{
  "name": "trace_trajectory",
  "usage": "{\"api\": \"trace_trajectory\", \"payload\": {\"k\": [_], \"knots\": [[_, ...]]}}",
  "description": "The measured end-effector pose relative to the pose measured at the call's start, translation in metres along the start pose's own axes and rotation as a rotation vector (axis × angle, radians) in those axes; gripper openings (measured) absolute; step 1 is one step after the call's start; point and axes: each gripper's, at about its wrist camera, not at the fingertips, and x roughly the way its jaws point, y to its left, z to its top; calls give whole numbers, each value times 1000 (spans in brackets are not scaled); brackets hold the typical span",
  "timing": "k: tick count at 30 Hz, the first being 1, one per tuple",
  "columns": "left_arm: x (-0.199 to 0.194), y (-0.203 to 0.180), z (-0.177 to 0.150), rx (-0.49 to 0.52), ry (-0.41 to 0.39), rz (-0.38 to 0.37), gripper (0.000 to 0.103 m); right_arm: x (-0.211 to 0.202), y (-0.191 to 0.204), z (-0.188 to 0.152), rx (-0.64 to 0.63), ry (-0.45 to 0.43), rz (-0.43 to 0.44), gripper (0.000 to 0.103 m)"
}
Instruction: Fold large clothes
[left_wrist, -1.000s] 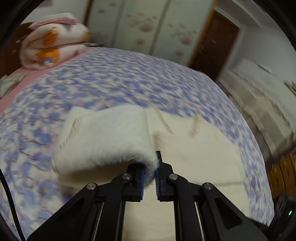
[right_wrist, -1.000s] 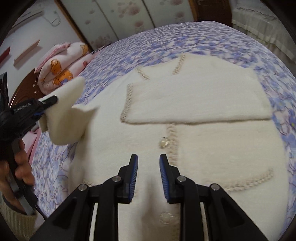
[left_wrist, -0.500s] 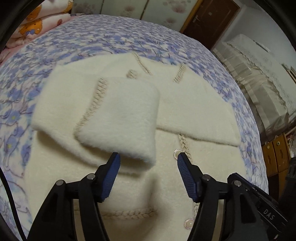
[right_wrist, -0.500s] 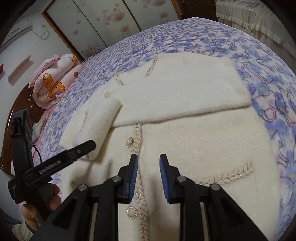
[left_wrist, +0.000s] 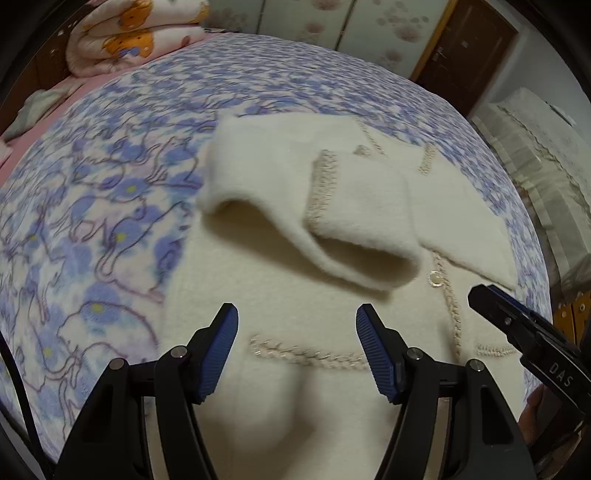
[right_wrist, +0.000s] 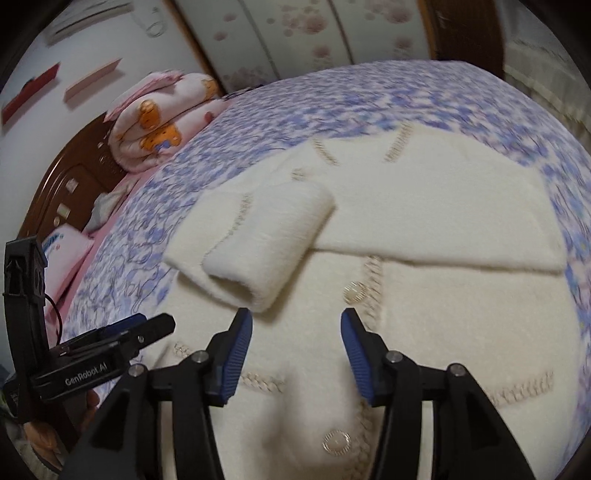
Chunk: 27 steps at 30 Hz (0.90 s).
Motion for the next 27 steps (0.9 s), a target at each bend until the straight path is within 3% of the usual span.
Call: {"api": "trace_trajectory", "payload": {"k": [7,12,13,15,21,23,25,27], "knots": [[2,29,-2,-81,11,20,65,50,46,13,-201,74,-63,50],[6,28,-3,-82,21,33,65,86,66,24,-309,85,-208,50],[6,28,-3,-82,22,32,65,90,67,28,-321,85,-236,42],[7,27,-4,-83,23,32,65,89,69,42,-351,67,-258,7],[5,27,-5,-88,0,17,65,14,44,98,-235,-175,-81,7],[4,25,-5,-85,-9,12,65,-7,14,108,-121,-233,-37,8],[5,24,-5,-80,-16,6,65,-3,-22,105,-2,-209,-56,15],[10,22,-6,-72,-2,7,65,21,-62,89,93,-86,-138,30]]}}
